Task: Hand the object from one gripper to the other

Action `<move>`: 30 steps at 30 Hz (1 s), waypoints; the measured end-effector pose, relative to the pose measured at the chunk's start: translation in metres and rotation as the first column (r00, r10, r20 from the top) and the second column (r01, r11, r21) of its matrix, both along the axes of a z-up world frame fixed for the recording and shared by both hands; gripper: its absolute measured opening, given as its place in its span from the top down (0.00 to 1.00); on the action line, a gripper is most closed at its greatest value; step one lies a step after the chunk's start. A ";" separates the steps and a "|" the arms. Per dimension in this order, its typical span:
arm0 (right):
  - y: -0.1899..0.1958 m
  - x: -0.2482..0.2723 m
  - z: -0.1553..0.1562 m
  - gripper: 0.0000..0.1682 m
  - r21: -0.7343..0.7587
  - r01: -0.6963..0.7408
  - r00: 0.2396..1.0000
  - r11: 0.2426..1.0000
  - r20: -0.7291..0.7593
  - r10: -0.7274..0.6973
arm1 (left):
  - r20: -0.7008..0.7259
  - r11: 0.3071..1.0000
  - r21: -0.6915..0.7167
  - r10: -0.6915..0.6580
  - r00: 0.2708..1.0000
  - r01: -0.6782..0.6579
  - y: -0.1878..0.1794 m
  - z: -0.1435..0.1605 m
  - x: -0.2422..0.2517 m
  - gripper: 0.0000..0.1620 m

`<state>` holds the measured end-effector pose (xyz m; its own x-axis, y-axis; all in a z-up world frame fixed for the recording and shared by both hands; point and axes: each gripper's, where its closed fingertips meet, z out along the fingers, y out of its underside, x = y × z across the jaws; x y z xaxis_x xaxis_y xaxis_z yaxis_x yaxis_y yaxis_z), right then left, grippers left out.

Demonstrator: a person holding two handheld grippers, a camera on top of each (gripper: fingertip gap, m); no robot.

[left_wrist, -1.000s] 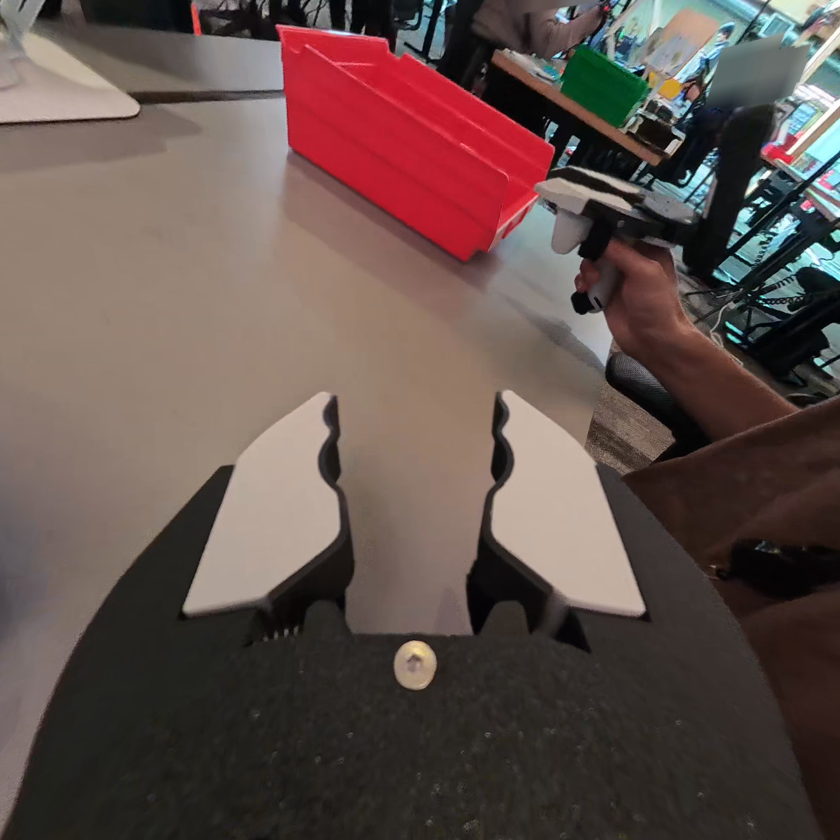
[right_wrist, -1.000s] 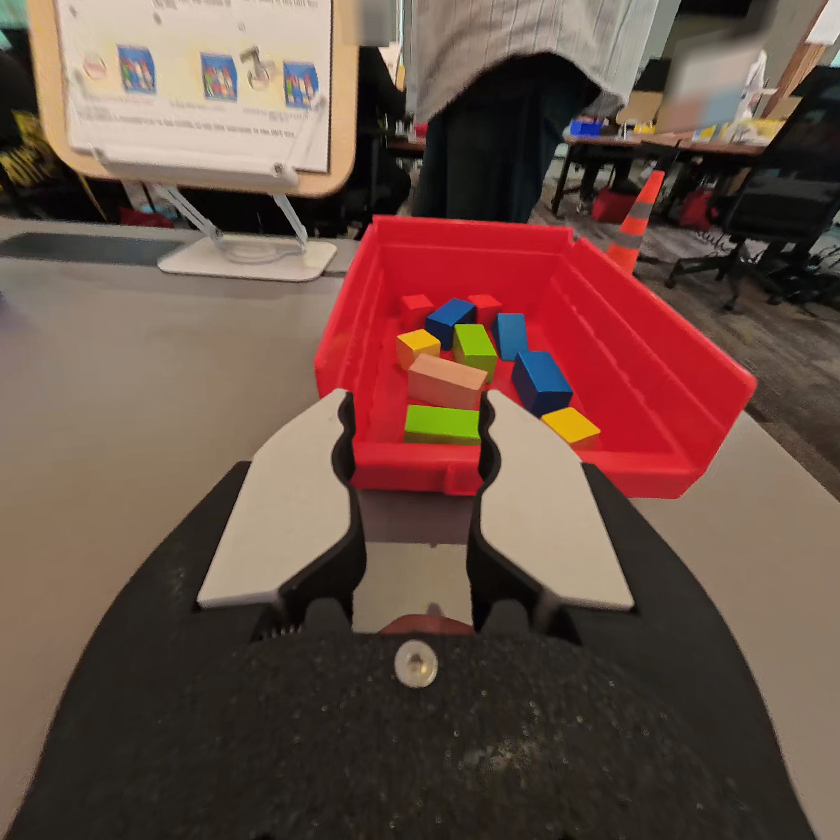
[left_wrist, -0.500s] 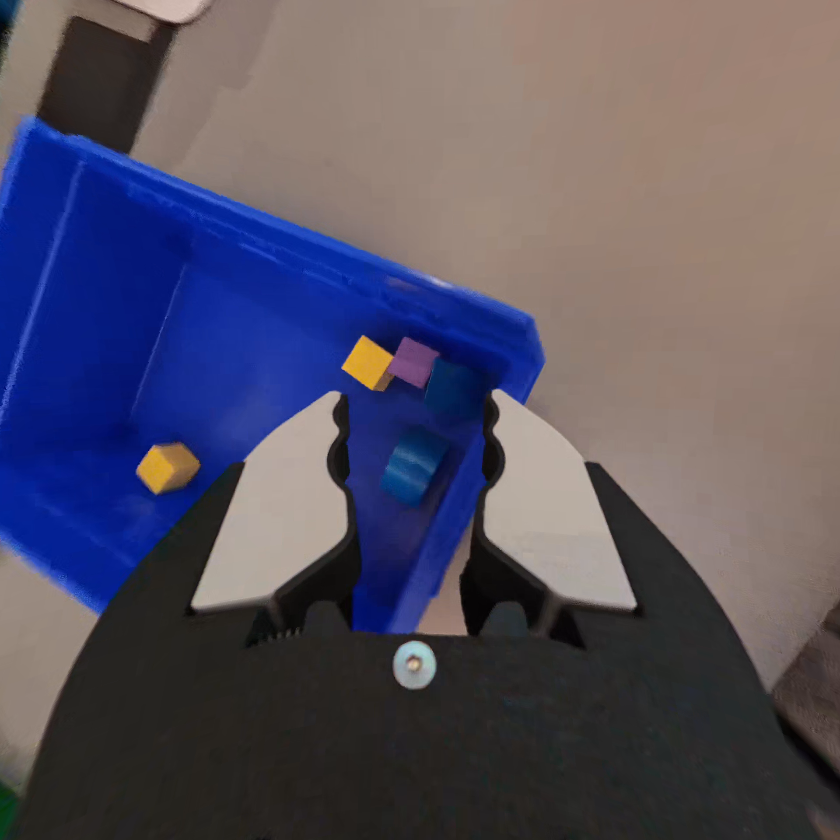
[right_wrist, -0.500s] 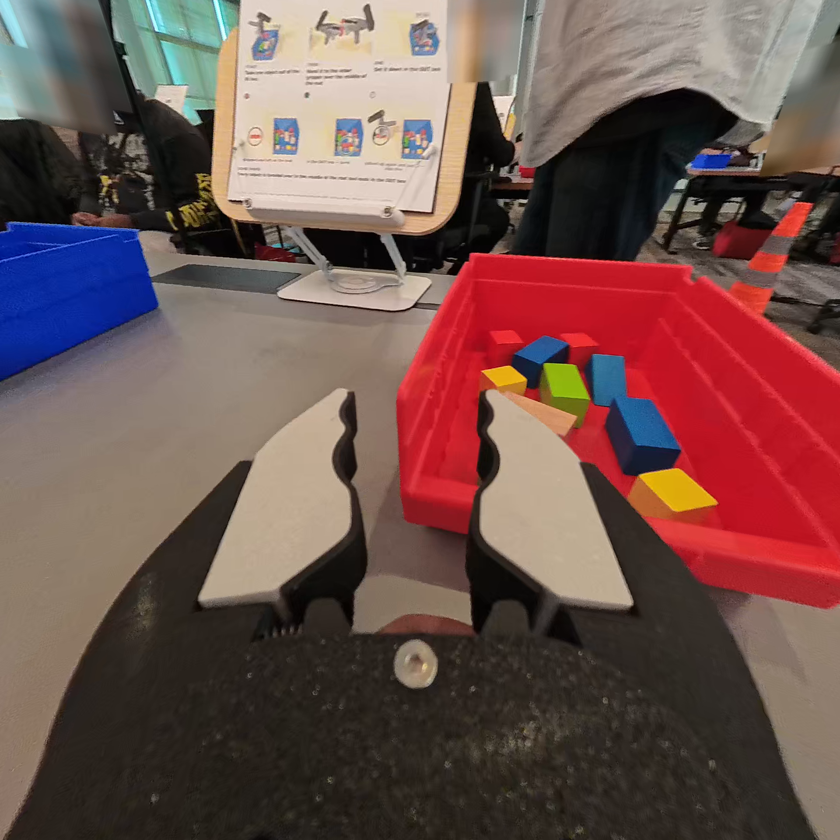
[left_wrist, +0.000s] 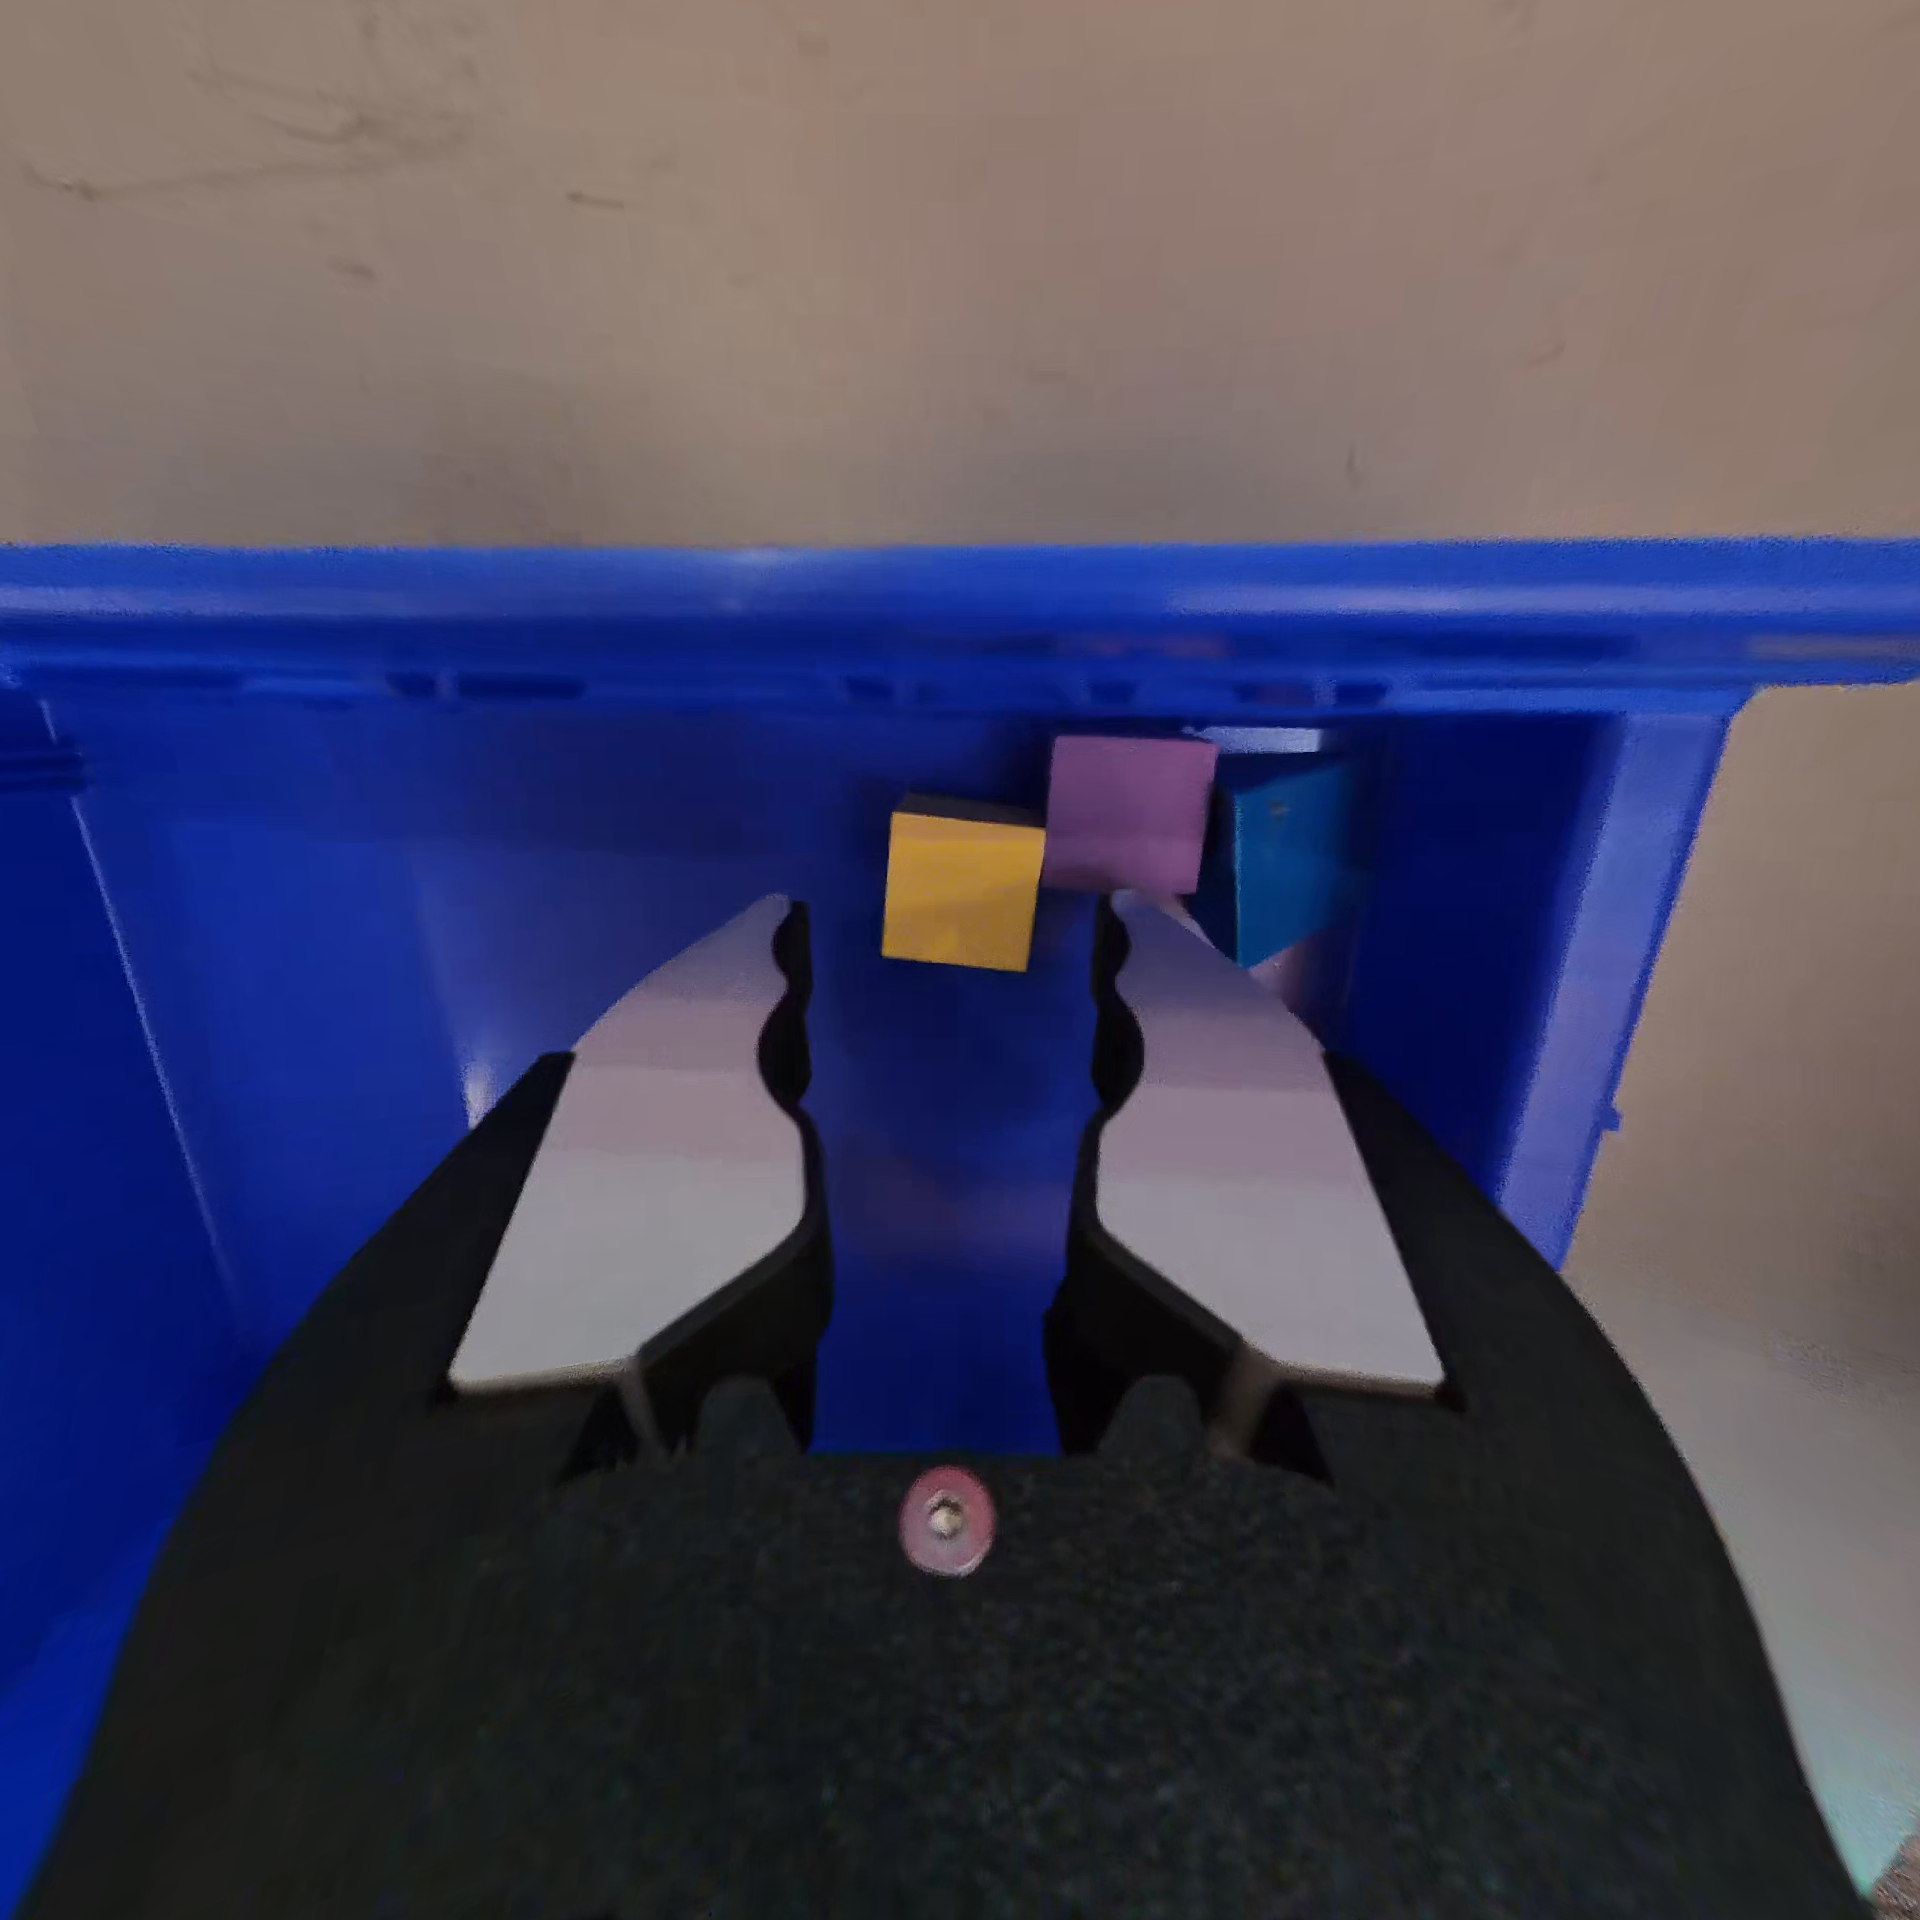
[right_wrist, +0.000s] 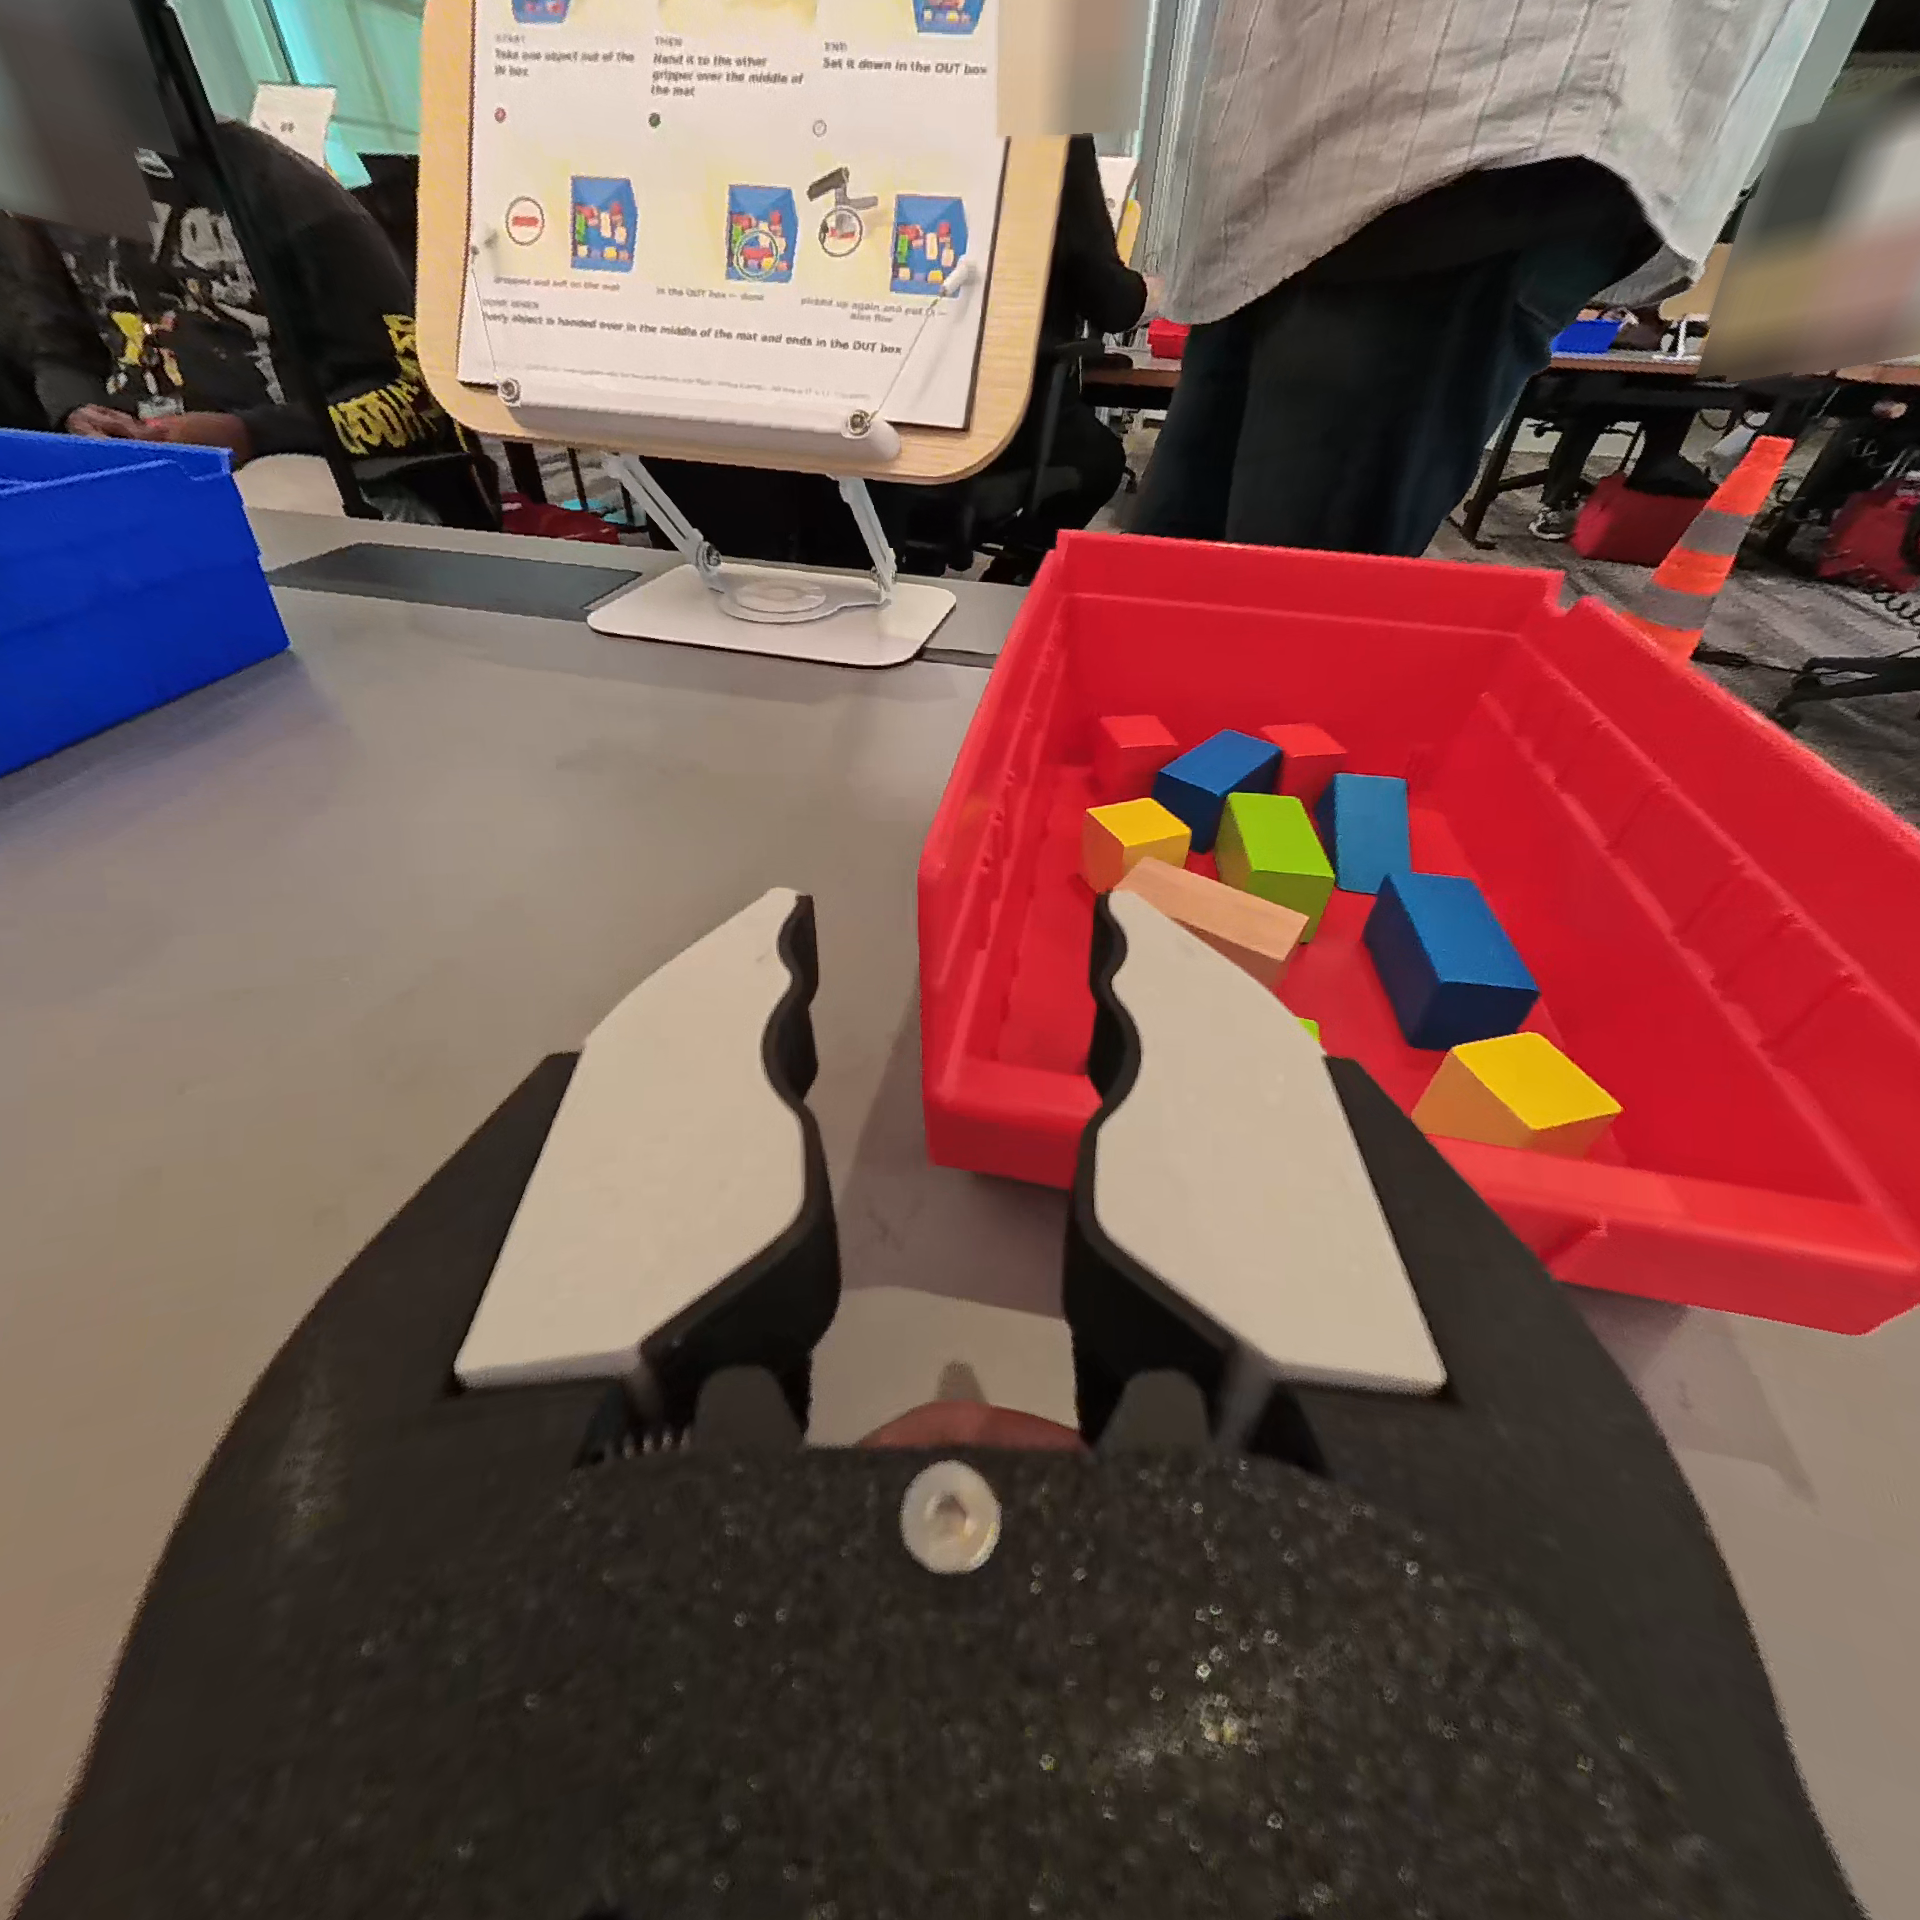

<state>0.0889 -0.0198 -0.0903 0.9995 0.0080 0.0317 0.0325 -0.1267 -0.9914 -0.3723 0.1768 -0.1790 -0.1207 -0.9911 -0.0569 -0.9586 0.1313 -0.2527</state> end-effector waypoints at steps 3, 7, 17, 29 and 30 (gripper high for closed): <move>0.002 -0.006 -0.001 0.70 -0.020 -0.009 0.999 1.000 0.051 0.010 | -0.013 1.000 0.016 -0.016 1.000 0.016 0.002 -0.011 -0.005 0.80; 0.003 -0.012 0.001 0.71 -0.030 -0.016 0.994 0.999 0.103 0.019 | 0.030 0.999 0.030 -0.015 0.999 0.014 -0.002 -0.007 -0.004 0.82; 0.021 -0.063 0.031 0.74 -0.003 -0.239 0.970 0.971 -0.050 0.238 | 0.381 0.953 0.172 0.169 0.909 -0.249 -0.010 0.080 -0.015 0.82; 0.062 -0.227 0.105 0.72 0.352 -0.858 -0.080 0.375 -0.812 0.578 | 0.864 0.964 0.267 -0.245 0.439 0.014 -0.105 0.193 0.157 0.82; 0.063 -0.236 0.101 0.69 0.349 -0.871 -0.106 0.347 -0.822 0.560 | 0.861 0.958 0.286 -0.273 0.428 0.037 -0.110 0.193 0.171 0.82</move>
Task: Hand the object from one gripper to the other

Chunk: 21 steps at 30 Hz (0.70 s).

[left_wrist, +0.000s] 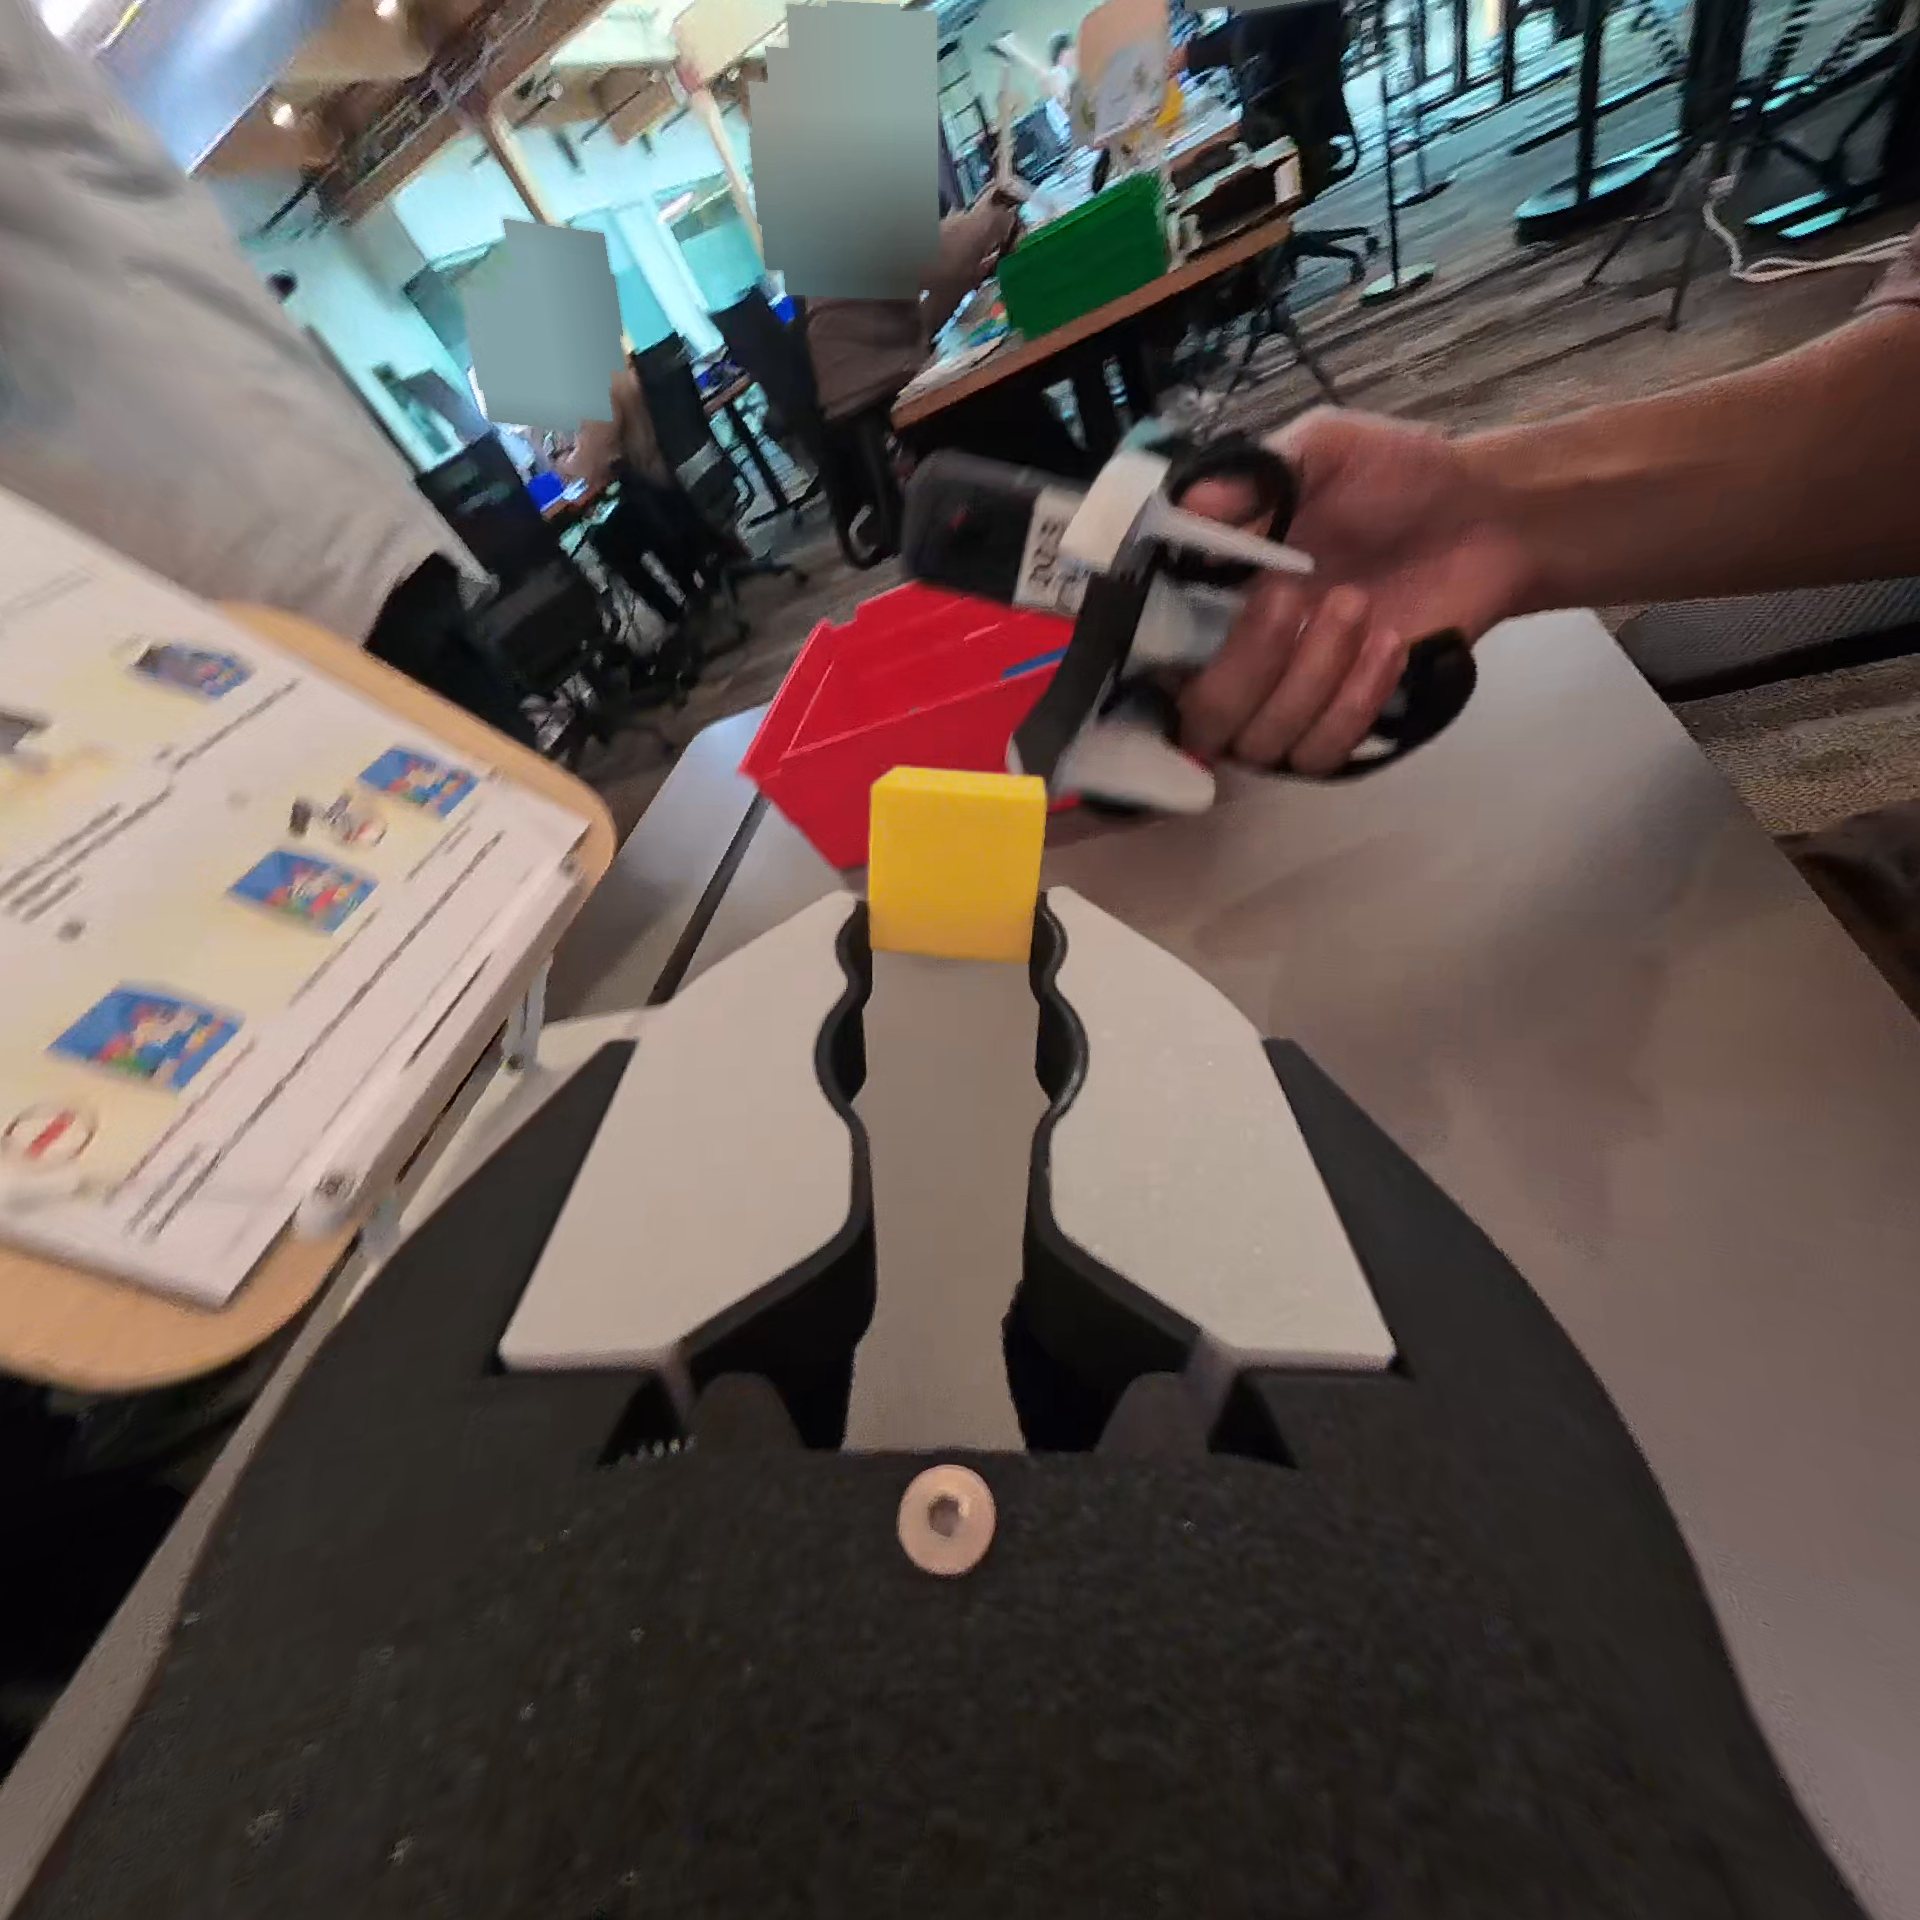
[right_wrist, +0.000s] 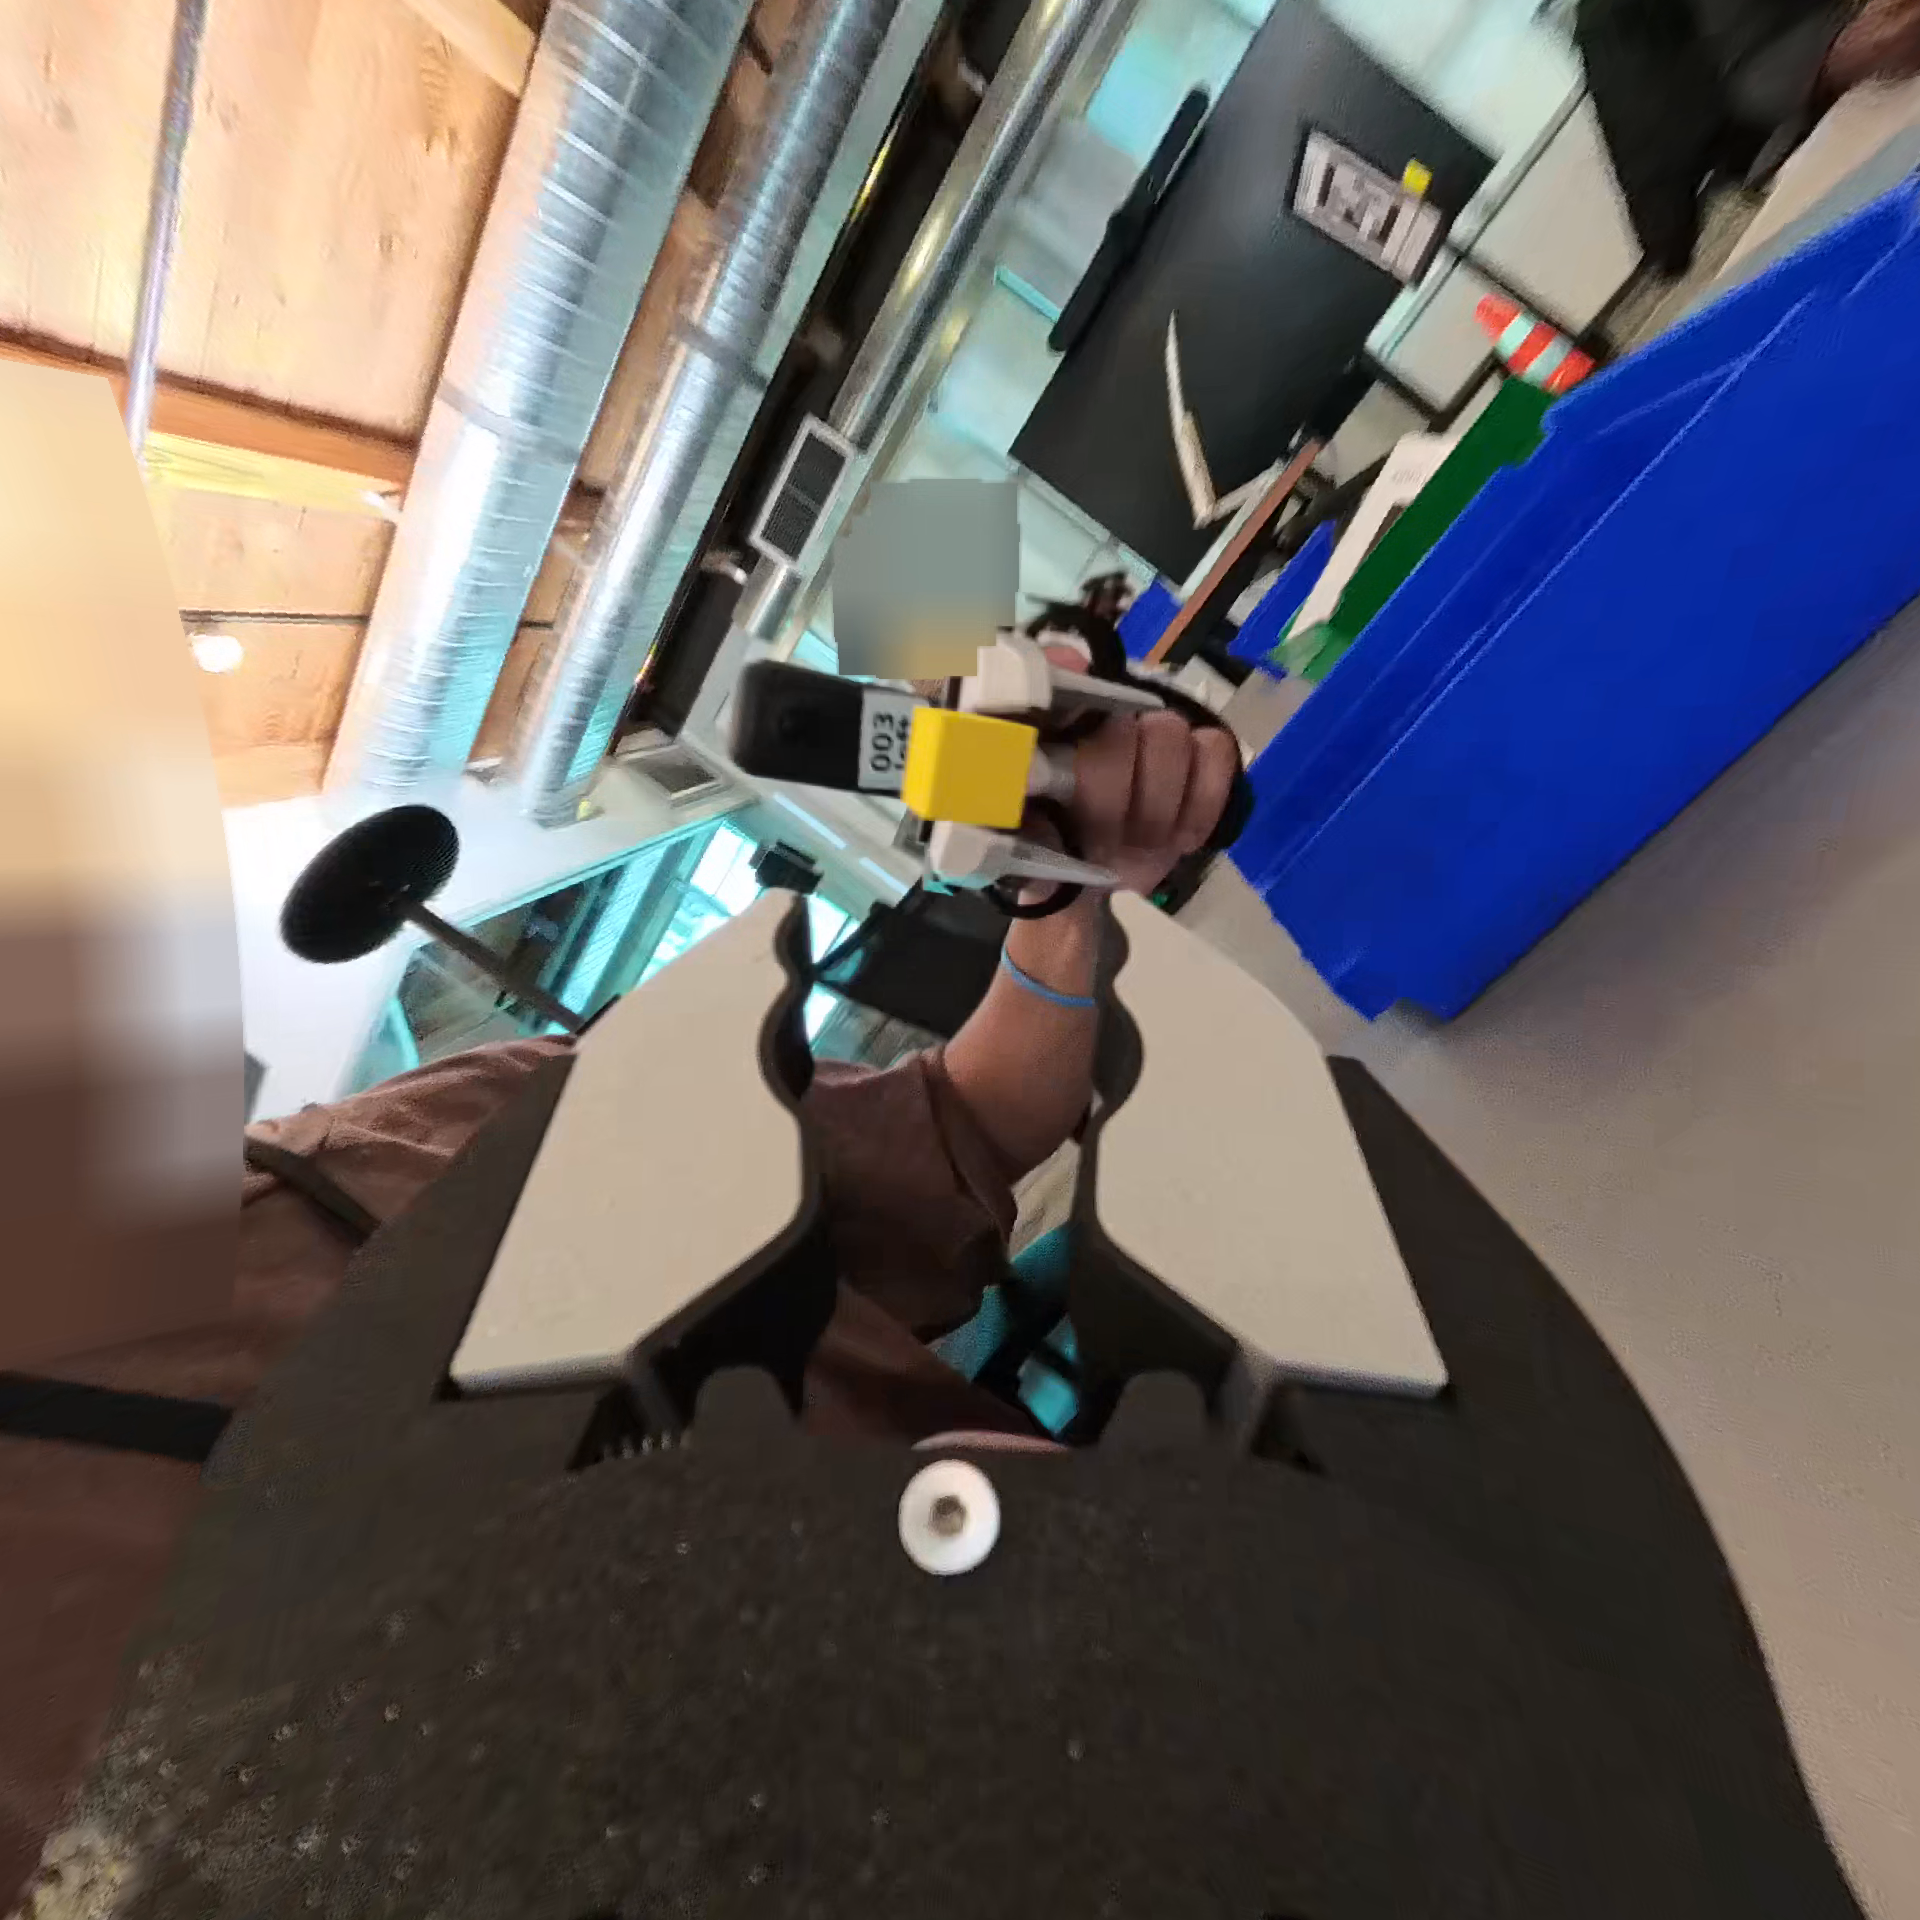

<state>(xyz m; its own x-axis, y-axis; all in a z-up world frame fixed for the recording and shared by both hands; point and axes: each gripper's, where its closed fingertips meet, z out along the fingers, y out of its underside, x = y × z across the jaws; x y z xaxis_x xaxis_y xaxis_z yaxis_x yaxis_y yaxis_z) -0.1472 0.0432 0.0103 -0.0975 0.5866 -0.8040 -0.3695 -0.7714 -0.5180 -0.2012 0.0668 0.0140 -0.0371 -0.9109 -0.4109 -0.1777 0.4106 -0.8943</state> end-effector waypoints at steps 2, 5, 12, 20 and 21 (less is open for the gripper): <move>-0.003 -0.014 -0.007 0.67 -0.020 -0.071 0.997 0.997 -0.013 0.071 | -0.024 0.999 0.022 -0.041 0.999 0.042 -0.007 -0.005 0.026 0.82; 0.000 -0.015 -0.008 0.67 -0.055 -0.093 0.991 0.994 -0.105 0.087 | -0.069 0.995 0.035 -0.092 0.993 0.095 -0.014 -0.017 0.052 0.82; -0.002 0.013 -0.024 0.84 -0.102 -0.108 0.971 0.989 -0.225 0.082 | -0.133 0.990 0.013 -0.136 0.982 0.139 -0.020 -0.046 0.080 0.82; -0.018 0.050 -0.016 0.84 -0.053 -0.017 0.990 0.998 -0.140 0.010 | -0.095 0.945 -0.327 -0.005 0.995 -0.026 -0.035 -0.061 0.054 0.60; -0.022 0.061 -0.006 0.84 -0.020 0.008 0.994 1.000 -0.109 -0.010 | -0.086 0.915 -0.402 0.011 0.996 -0.044 -0.040 -0.064 0.047 0.57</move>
